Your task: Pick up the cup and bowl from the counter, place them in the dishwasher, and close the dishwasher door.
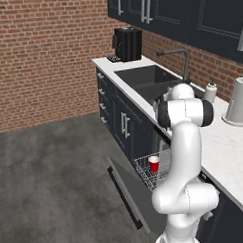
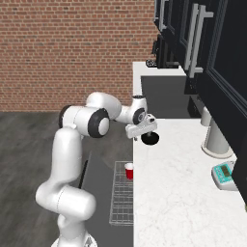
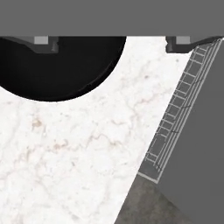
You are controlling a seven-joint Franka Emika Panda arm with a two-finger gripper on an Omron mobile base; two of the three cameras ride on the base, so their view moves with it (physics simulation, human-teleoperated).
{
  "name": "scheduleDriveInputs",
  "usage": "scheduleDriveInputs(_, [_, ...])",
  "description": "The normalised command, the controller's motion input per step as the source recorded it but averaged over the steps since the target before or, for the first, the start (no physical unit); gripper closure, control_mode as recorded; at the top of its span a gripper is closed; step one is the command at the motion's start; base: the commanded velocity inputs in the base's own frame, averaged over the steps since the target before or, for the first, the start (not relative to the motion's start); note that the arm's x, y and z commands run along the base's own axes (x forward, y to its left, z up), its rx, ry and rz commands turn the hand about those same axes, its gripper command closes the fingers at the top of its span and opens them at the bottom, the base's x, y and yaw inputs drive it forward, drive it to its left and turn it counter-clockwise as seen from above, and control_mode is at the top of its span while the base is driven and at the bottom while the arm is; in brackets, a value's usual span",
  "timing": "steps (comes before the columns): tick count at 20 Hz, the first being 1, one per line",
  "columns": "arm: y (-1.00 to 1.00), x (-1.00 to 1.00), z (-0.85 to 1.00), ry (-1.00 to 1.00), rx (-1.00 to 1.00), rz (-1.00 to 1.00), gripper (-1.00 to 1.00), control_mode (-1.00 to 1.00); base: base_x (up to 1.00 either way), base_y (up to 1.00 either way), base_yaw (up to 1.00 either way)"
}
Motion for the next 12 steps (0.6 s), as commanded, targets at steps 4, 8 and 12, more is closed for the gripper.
scheduleDriveInputs(4, [0.0,0.0,-0.38,0.02,0.02,0.04,1.0,-1.0,0.0,0.0,0.0])
scheduleDriveInputs(8, [-0.1,0.0,-0.3,0.0,0.05,0.03,1.0,-1.0,0.0,0.0,0.0])
scheduleDriveInputs(12, [-0.07,0.0,-0.18,0.0,0.06,0.05,1.0,-1.0,0.0,0.0,0.0])
